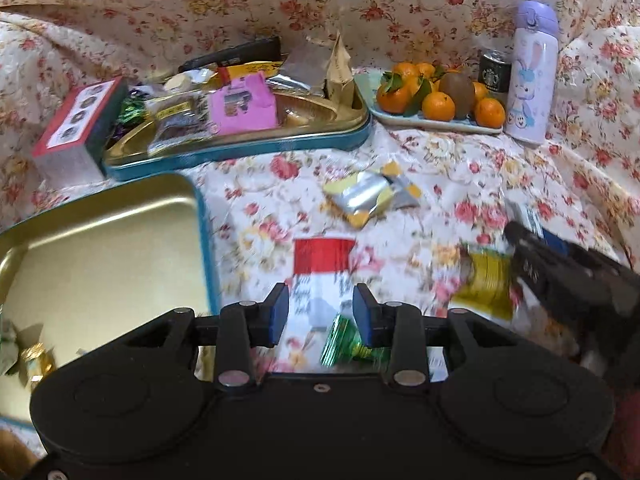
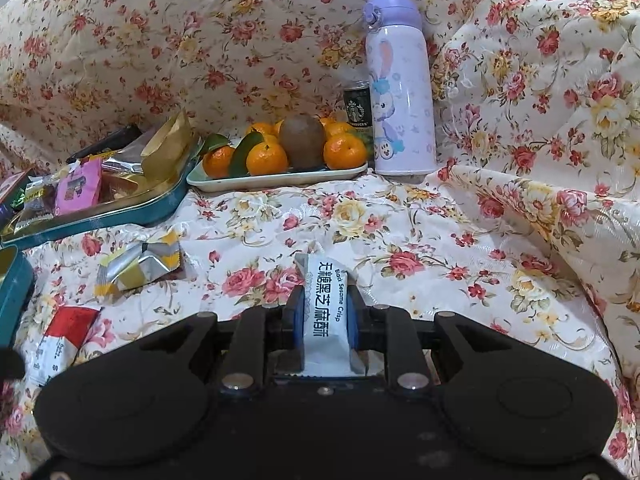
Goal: Organize snacks
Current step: 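Grasp red-white snack packet with left tool while right tool holds sesame packet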
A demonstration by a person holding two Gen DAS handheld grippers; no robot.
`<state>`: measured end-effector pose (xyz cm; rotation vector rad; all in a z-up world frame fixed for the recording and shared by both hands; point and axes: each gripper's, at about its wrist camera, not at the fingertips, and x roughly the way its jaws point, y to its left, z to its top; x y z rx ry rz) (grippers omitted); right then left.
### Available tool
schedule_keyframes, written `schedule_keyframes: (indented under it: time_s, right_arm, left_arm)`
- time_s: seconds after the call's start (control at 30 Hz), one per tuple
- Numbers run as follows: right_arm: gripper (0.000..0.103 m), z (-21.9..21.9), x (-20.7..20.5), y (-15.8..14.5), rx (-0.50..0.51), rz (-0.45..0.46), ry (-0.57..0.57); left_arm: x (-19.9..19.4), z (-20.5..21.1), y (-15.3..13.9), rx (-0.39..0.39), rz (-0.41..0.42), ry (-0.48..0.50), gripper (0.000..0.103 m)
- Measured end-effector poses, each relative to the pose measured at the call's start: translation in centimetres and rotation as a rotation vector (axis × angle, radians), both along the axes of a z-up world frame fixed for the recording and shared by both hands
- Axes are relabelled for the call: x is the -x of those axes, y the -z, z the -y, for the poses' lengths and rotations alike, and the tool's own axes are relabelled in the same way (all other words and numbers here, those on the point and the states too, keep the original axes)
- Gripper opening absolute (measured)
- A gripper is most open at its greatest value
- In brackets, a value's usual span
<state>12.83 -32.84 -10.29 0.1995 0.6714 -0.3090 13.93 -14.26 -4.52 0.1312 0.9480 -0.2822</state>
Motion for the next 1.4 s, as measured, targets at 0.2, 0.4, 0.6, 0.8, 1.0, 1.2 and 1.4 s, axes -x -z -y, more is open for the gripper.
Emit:
schedule_keyframes:
  time_s: [0.2, 0.4, 0.6, 0.8, 1.0, 1.2, 1.4]
  right_arm:
    - [0.022, -0.1, -0.2, 0.1, 0.016, -0.005, -0.001]
    - [0.022, 0.0, -0.2, 0.1, 0.013, -0.004, -0.002]
    - [0.022, 0.0, -0.2, 0.1, 0.013, -0.004, -0.002]
    - [0.022, 0.0, -0.2, 0.1, 0.012, -0.004, -0.003]
    - [0.022, 0.0, -0.2, 0.1, 0.013, -0.003, -0.003]
    - [0.022, -0.1, -0.2, 0.1, 0.014, -0.004, -0.003]
    - [0.022, 0.0, -0.2, 0.1, 0.013, -0.003, -0.003]
  left_arm:
    - [-1.9, 1.1, 0.8, -0.019, -0.020, 0.003, 0.048]
    - [-2.5, 1.6, 2.0, -0.052, -0.051, 0.012, 0.048]
    - [-2.5, 2.1, 2.6, -0.083, -0.042, 0.017, 0.054]
    - [-2.7, 2.3, 3.1, -0.082, -0.050, 0.028, 0.061]
    - [-3.4, 1.7, 3.2, -0.035, -0.085, 0.023, 0.062]
    - [-3.4, 1.8, 3.2, -0.035, -0.086, 0.020, 0.061]
    - [-3.5, 1.5, 2.8, -0.016, -0.091, 0.012, 0.042]
